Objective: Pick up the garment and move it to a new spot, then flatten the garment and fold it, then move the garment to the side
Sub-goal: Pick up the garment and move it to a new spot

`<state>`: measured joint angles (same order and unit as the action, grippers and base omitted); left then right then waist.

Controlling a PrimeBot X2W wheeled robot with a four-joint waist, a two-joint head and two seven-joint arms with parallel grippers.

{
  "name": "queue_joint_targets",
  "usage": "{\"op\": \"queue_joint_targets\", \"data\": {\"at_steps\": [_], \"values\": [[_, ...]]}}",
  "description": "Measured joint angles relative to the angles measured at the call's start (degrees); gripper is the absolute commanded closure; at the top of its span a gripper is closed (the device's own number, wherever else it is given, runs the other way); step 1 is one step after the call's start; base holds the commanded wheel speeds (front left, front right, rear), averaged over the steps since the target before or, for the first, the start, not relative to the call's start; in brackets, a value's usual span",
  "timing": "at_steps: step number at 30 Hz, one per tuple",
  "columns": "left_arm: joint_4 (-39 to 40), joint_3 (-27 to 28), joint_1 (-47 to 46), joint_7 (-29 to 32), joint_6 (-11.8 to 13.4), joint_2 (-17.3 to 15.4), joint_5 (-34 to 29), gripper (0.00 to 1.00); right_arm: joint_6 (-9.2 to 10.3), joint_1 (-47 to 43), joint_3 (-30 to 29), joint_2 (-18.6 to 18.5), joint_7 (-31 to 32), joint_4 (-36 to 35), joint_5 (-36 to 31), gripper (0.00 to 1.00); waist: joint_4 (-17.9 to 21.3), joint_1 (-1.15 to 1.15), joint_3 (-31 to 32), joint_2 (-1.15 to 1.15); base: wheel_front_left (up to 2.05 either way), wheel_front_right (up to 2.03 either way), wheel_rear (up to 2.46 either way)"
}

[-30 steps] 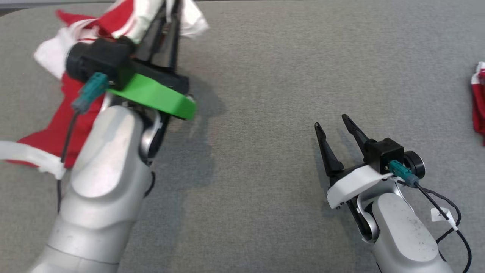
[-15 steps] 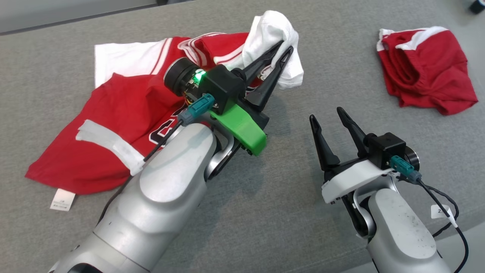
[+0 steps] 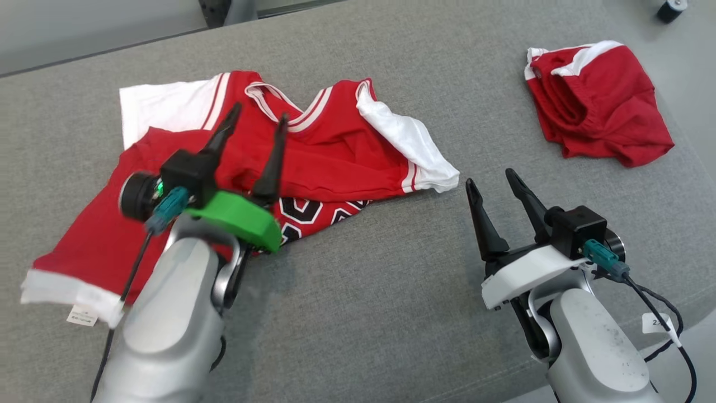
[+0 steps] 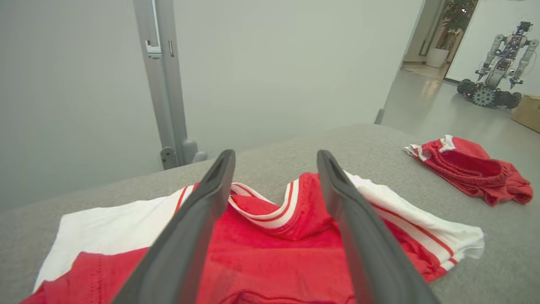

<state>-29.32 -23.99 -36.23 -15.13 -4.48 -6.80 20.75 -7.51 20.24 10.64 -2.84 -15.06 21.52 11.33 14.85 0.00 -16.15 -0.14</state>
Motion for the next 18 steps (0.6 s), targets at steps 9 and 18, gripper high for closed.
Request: {"op": "queue_joint_targets", "data": {"at_steps": [9,18], "values": [[4.75,16.46,17.61,0.00,2.59,-1.09,-3.23,0.00,0.00,-3.43,-1.03,0.01,0.00,0.68,-1.02,0.00,-3.79,0.00,5.65,0.00,0.00,0.00,0.00],[8.98,26.08,31.17,0.00,1.92,1.82,-6.78,0.00,0.00,-7.13,-3.31,0.01,0.00,1.04,-1.58,0.00,-7.53,0.00,9.85,0.00,0.00,0.00,0.00]]}}
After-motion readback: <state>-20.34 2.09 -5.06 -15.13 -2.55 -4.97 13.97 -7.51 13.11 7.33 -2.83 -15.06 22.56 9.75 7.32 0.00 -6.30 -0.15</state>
